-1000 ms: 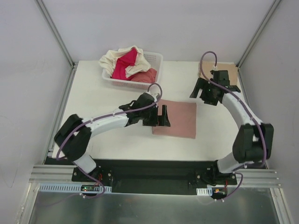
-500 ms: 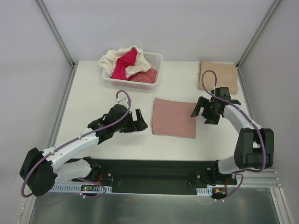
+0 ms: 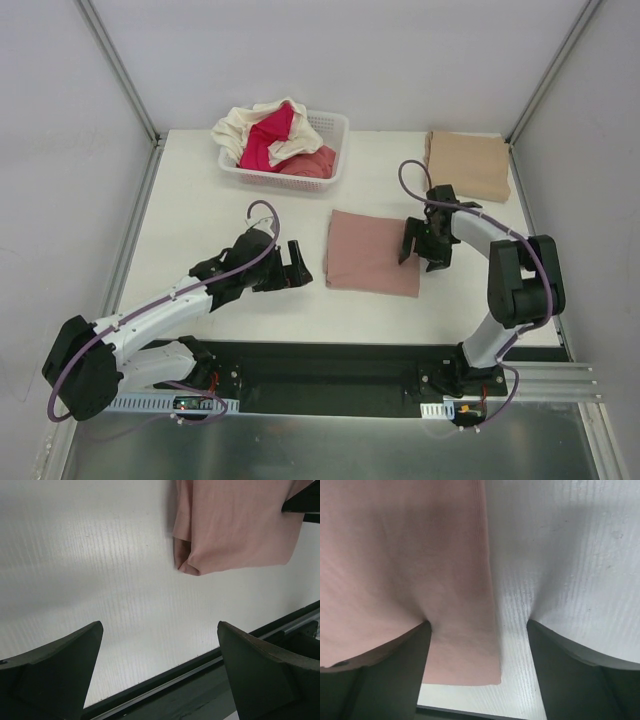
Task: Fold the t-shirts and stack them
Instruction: Fold the tshirt, then neatly place the folded tshirt to the corner
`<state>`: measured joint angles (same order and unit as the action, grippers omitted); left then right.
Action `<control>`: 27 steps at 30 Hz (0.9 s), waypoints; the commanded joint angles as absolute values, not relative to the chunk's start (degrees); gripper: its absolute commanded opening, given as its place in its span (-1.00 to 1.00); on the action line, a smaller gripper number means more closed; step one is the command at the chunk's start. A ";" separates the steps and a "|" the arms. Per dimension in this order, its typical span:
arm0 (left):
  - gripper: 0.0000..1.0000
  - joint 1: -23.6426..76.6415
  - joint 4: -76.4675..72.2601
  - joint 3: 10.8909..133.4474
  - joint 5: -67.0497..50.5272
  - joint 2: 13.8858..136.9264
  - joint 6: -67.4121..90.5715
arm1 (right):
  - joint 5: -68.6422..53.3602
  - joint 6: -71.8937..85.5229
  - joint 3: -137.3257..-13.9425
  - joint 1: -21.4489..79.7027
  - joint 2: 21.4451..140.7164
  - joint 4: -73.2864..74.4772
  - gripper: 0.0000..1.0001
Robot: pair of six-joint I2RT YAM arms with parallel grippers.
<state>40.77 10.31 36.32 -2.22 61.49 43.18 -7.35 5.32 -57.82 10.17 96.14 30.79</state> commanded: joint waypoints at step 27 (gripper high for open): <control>0.99 37.35 13.79 33.49 5.27 53.88 42.36 | 5.00 -6.40 -86.47 18.54 113.11 37.79 -0.99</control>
<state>38.13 11.40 34.33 1.65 56.03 43.86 -0.97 -1.39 -80.23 18.37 112.46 37.60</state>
